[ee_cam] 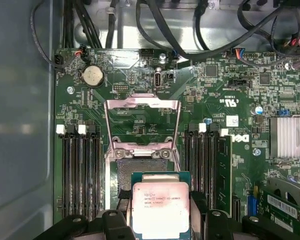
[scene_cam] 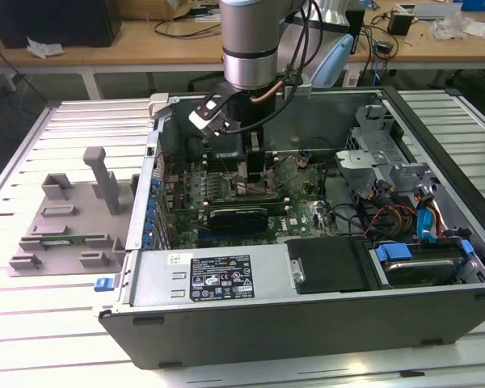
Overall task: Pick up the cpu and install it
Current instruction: 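Place the cpu into insertion slot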
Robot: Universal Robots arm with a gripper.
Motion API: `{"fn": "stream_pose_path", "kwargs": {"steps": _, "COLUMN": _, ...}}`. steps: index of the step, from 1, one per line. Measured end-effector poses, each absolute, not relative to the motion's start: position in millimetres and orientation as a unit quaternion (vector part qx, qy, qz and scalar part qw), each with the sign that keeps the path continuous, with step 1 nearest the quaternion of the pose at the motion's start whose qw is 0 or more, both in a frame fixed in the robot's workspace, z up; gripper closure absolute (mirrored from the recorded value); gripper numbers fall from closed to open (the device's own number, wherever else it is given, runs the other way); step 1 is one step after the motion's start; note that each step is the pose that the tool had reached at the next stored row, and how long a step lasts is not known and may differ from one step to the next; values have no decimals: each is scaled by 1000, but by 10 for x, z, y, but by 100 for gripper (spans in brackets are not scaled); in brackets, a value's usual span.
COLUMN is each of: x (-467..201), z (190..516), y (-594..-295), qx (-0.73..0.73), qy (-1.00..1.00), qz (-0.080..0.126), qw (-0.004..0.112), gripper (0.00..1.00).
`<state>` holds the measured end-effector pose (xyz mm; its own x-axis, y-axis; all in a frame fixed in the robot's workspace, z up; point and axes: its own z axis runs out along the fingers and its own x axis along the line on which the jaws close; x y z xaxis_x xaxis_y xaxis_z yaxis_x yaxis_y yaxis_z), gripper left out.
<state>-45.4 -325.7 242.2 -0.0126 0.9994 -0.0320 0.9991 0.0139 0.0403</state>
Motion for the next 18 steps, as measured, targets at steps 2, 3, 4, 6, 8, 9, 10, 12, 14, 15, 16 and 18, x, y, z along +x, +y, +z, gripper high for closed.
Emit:
{"fn": "stream_pose_path", "kwargs": {"steps": 2, "x": -454, "z": 2393, "y": -3257, "qx": 700, "qy": 714, "qz": 4, "qw": 26, "gripper": 45}}
{"fn": "stream_pose_path", "kwargs": {"steps": 3, "x": -454, "z": 2371, "y": -3257, "qx": 699, "qy": 714, "qz": 4, "qw": 27, "gripper": 45}}
{"fn": "stream_pose_path", "kwargs": {"steps": 4, "x": -454, "z": 2297, "y": -3256, "qx": 699, "qy": 714, "qz": 4, "qw": 27, "gripper": 45}}
{"fn": "stream_pose_path", "kwargs": {"steps": 6, "x": -454, "z": 2267, "y": -3254, "qx": 700, "qy": 714, "qz": 4, "qw": 27, "gripper": 45}}
{"fn": "stream_pose_path", "kwargs": {"steps": 8, "x": -455, "z": 2253, "y": -3247, "qx": 700, "qy": 714, "qz": 4, "qw": 27, "gripper": 45}}
{"fn": "stream_pose_path", "kwargs": {"steps": 9, "x": -455, "z": 2248, "y": -3242, "qx": 700, "qy": 714, "qz": 4, "qw": 27, "gripper": 45}}
{"fn": "stream_pose_path", "kwargs": {"steps": 10, "x": -454, "z": 2243, "y": -3234, "qx": 700, "qy": 714, "qz": 4, "qw": 27, "gripper": 45}}
{"fn": "stream_pose_path", "kwargs": {"steps": 12, "x": -454, "z": 2228, "y": -3204, "qx": 700, "qy": 714, "qz": 4, "qw": 27, "gripper": 45}}
{"fn": "stream_pose_path", "kwargs": {"steps": 14, "x": -454, "z": 2208, "y": -3185, "qx": 700, "qy": 714, "qz": 4, "qw": 27, "gripper": 45}}
{"fn": "stream_pose_path", "kwargs": {"steps": 15, "x": -453, "z": 2188, "y": -3183, "qx": 700, "qy": 713, "qz": 4, "qw": 27, "gripper": 45}}
{"fn": "stream_pose_path", "kwargs": {"steps": 16, "x": -454, "z": 2148, "y": -3182, "qx": 702, "qy": 712, "qz": 4, "qw": 27, "gripper": 45}}
{"fn": "stream_pose_path", "kwargs": {"steps": 18, "x": -454, "z": 2122, "y": -3182, "qx": 704, "qy": 710, "qz": 4, "qw": 27, "gripper": 45}}
